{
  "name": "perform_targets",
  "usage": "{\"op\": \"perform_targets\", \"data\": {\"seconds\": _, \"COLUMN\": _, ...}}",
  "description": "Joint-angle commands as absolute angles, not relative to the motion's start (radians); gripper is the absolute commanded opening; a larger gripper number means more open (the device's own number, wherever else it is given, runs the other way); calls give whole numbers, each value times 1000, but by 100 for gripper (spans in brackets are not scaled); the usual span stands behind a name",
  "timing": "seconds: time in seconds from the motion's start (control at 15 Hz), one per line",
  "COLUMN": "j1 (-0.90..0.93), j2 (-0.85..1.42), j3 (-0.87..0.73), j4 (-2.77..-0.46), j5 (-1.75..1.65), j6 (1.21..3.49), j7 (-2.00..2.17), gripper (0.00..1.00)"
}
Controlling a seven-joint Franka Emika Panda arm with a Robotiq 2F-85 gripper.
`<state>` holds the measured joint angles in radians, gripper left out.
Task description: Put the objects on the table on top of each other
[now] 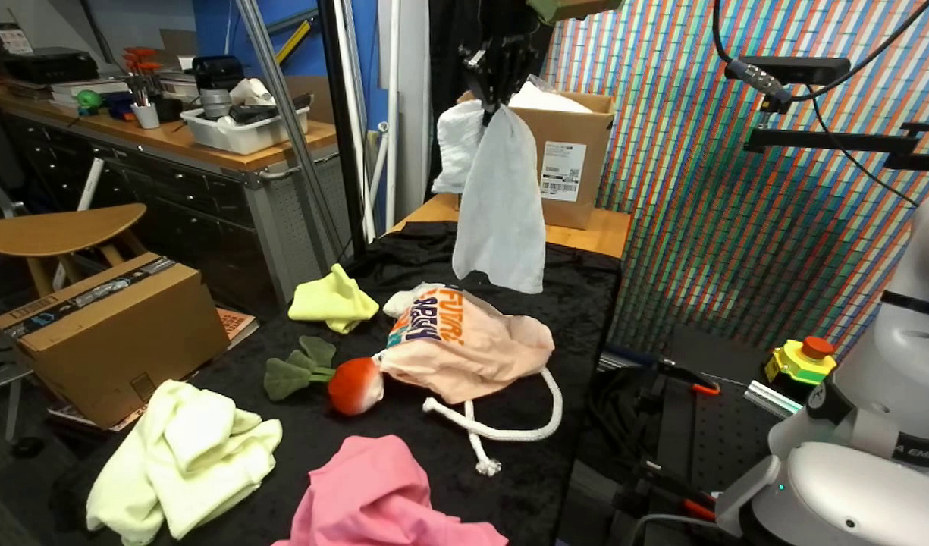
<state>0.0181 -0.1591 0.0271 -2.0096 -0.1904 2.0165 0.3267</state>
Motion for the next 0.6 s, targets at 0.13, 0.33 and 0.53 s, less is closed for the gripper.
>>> {"op": "perform_targets", "data": {"seconds": 0.13, "j1": 32, "j2": -54, "j3": 55, "j4": -1980, "j5": -186, "j6": 1976, "j7": 242, "gripper": 4}}
{"op": "perform_targets", "data": {"seconds": 0.33, "j1": 42, "j2": -23, "j3": 62, "j4": -1979, "j5": -192, "j6": 1971, "j7": 224, "gripper": 4}}
{"op": "perform_targets", "data": {"seconds": 0.53, "j1": 49, "j2": -5, "j3": 62, "j4": -1975, "j5": -188, "j6": 1964, "j7": 212, "gripper": 34}}
